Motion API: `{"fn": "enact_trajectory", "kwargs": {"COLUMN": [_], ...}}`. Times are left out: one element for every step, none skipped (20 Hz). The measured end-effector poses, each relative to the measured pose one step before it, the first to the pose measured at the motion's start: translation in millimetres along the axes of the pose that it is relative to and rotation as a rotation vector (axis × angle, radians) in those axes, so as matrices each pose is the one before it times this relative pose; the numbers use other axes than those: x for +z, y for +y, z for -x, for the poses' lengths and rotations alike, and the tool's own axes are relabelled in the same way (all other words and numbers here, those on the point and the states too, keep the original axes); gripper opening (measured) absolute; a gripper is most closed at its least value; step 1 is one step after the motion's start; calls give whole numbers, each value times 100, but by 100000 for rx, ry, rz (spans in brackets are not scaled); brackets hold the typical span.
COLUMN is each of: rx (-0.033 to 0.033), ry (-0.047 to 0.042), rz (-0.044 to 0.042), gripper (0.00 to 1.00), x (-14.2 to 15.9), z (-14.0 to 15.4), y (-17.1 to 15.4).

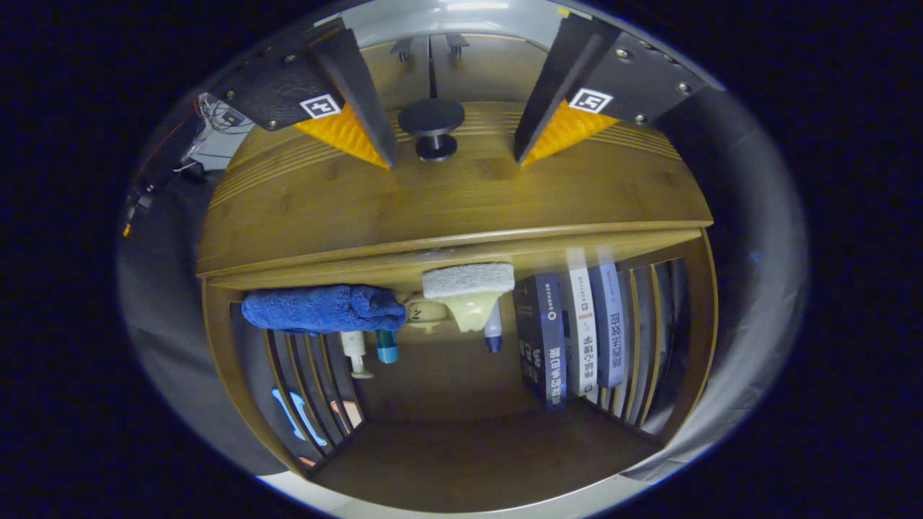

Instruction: Pull open the drawer, take out the items inside it, and place them on the countertop above the cabinet.

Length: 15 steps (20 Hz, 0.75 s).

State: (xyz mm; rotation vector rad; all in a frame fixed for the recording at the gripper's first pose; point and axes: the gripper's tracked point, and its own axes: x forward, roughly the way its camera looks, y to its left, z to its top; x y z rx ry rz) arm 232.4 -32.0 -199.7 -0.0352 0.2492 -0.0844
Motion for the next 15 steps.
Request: {"fn": "enact_trajectory", "kwargs": {"rx": [-16, -60, -325, -210, -115, 624, 1668, 2025, 391, -413, 632, 888, 1318, 2196, 1740], "ry": [251, 18, 568, 806, 994, 2077, 2701, 1411, 1123, 241, -3, 126, -683, -1483, -1914], "rz": [867, 1136, 1273, 867, 365, 323, 67, -198, 954, 1083, 760, 137, -846, -746, -381], "gripper": [99, 99, 99, 99, 99, 99, 99, 99, 99, 99, 99, 99, 99, 99, 99], "x": [-22, -64, -73, -53, 11, -194, -361, 2, 0, 148, 309, 311, 564, 804, 939], "z": [-72, 124, -12, -69, -15, 66, 250, 441, 607, 712, 985, 1141, 1289, 1286, 1490], "y": [-76, -37, -18, -3, -27, 138, 314, 389, 63, -270, 187, 369, 393, 732, 650]}}
